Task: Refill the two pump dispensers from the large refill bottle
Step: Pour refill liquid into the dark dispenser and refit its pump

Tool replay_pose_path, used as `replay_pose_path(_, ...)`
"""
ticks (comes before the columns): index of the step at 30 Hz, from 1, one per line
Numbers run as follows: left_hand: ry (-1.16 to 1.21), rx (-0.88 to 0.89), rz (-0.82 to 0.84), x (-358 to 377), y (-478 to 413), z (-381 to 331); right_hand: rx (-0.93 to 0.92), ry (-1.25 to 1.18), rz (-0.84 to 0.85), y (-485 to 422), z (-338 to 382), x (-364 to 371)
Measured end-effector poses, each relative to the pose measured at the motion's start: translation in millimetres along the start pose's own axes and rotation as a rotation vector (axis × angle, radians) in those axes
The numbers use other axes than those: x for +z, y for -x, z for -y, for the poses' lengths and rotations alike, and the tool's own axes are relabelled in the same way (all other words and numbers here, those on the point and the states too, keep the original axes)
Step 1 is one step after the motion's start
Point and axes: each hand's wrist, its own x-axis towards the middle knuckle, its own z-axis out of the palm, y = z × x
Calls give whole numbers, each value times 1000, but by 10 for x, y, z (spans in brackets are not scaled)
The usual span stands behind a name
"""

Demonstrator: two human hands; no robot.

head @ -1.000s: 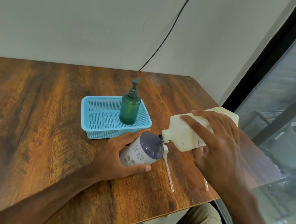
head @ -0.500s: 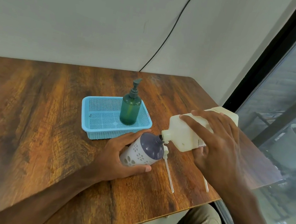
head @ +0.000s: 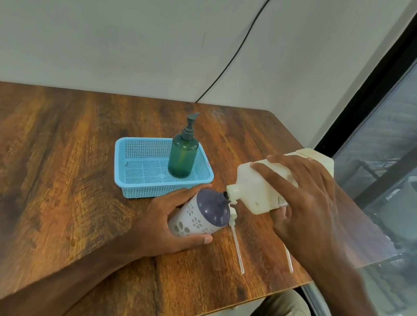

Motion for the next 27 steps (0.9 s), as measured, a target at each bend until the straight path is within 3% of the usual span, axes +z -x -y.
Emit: replay_pose_path(27, -24, -9, -7, -6, 18, 40, -55, 64, 37, -105, 38, -59)
